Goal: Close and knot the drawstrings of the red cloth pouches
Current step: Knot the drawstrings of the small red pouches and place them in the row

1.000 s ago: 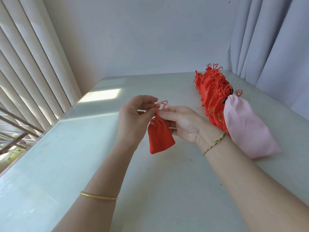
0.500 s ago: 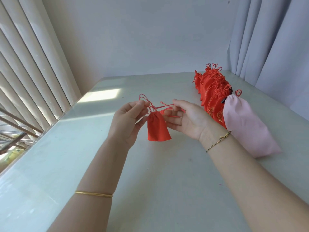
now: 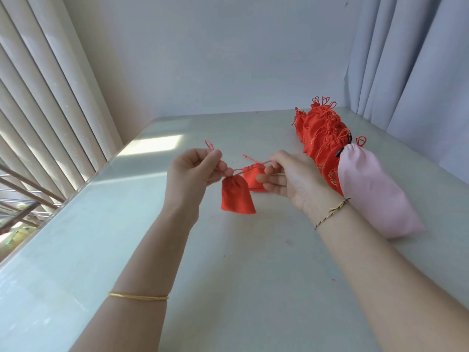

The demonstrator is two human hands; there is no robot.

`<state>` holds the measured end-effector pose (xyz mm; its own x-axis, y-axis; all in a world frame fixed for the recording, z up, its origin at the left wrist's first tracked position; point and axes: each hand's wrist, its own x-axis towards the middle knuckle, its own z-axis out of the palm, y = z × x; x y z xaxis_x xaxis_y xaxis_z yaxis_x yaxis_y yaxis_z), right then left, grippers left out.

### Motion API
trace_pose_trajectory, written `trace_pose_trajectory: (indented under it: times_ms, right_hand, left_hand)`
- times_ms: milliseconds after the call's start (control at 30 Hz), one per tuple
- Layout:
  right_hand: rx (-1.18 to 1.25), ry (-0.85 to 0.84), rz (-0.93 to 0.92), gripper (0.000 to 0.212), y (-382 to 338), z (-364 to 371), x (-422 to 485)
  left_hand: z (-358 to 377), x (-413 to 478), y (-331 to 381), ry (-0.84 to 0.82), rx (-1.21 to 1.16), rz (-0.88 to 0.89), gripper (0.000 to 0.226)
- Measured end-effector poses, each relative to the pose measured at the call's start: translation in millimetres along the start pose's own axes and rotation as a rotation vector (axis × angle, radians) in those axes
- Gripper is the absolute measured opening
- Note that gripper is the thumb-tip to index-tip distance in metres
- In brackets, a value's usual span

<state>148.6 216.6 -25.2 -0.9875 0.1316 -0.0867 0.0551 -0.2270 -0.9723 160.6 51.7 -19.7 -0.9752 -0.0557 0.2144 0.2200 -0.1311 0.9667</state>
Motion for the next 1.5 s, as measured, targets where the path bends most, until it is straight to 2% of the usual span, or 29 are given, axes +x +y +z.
trace_pose_trajectory:
  times_ms: [67,167,267,500,700,833,967,1033,1233,1367,1500]
  right_hand:
    - [0.028,-0.078,-0.092,0.027,-6.4,1.8,-3.4]
    - [-0.071,-0.184,-0.219,0.025,-9.9,10.1,-11.2]
    - [-0.184,-0.180,-0.280,0.022,-7.5,15.5,-15.8]
    - [-0.214,-0.176,-0.262,0.021,-5.6,14.3,-16.2]
    - [-0.361,-0.196,-0.222,0.026,-5.2,15.6,-17.8]
    - [-0.398,-0.193,-0.216,0.011,-6.7,17.2,-19.0]
    - [-0.480,-0.156,-0.381,0.025,2.5,20.0,-16.4]
    - [-0.558,-0.171,-0.469,0.021,6.7,21.9,-14.5]
    - [-0.602,-0.176,-0.523,0.011,8.0,21.8,-14.6]
    - [-0.794,-0.105,-0.638,0.007,6.0,22.9,-17.9]
    - [-0.966,-0.114,-0.719,0.006,5.9,25.8,-19.5]
  left_hand:
    - [0.2,-1.1,1.5,-0.052,0.171,-0.004,0.011]
    - [3.1,-5.5,3.0,-0.168,0.276,-0.052,0.011]
    - [5.4,-8.3,3.2,-0.271,0.291,-0.088,0.018]
    - [4.0,-7.7,2.0,-0.401,0.222,-0.161,0.021]
    - [6.5,-7.7,0.1,-0.248,0.227,-0.191,0.026]
    - [5.7,-7.1,1.9,-0.130,0.149,-0.230,0.024]
    - [6.2,-6.3,0.2,-0.045,0.132,-0.237,0.021]
    - [6.1,-6.3,-0.7,-0.022,0.130,-0.232,0.022]
    - [6.7,-5.7,-1.9,0.016,0.114,-0.221,0.017]
    - [6.9,-5.6,-1.8,0.047,0.109,-0.205,0.017]
    - [6.6,-5.7,-0.8,0.065,0.105,-0.181,0.016]
